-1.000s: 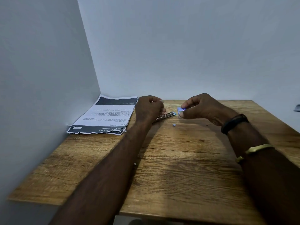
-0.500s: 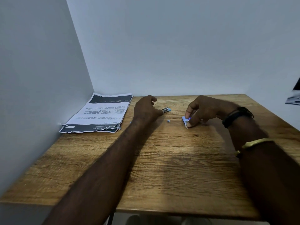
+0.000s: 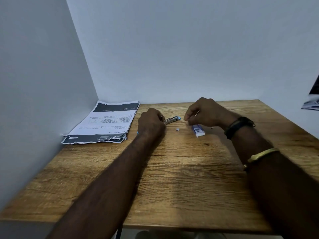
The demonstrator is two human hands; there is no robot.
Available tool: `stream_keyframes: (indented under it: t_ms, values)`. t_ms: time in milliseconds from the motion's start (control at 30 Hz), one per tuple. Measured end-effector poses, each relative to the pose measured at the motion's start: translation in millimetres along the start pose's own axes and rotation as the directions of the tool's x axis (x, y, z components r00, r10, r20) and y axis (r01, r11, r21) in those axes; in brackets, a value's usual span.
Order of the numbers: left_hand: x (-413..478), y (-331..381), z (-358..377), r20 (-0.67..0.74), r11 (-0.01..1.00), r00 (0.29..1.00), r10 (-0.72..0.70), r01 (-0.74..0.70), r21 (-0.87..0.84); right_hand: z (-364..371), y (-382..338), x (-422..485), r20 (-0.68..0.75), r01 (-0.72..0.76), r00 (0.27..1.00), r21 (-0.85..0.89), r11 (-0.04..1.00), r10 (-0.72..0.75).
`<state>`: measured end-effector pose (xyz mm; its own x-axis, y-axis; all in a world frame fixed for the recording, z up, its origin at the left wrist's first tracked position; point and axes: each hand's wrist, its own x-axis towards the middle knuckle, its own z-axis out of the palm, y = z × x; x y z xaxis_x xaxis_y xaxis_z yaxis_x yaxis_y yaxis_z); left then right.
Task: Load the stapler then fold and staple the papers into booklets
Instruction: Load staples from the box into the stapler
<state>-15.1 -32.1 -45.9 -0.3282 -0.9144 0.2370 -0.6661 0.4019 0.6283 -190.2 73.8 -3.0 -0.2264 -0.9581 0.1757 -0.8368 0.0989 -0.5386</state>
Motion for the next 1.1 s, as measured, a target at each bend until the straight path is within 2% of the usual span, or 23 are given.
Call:
stream_keyframes:
  t_ms: [167,400,500,733,967,1100]
  values:
    - [0,0,-1,0.0,1.0,1.0,0.02,-0.02,0.004,29,-18,6,0.086,0.075,0.994,-0.119,0.99,-0.065]
    - [1,-1,-2,0.023,0.999,0.999,0.026,-0.025,-0.036,39,-22,7,0.057,0.108,0.994,-0.225,0.968,-0.098]
    - [1,-2,-1,0.019,0.998,0.999,0.043,-0.042,-0.04,37,-22,7,0.024,0.107,0.994,-0.178,0.978,-0.105]
    - [-2,2,-3,0.032,0.995,0.995,0.091,-0.09,-0.04,31,-19,8,-0.205,0.073,0.975,-0.063,0.995,-0.085]
    - [-4,3,-3,0.015,0.993,0.993,0.113,-0.113,-0.041,33,-20,10,-0.205,0.074,0.975,-0.045,0.996,-0.081]
    - [-4,2,-3,0.014,0.992,0.993,0.117,-0.116,-0.047,34,-21,5,-0.187,0.113,0.977,0.05,0.992,-0.102]
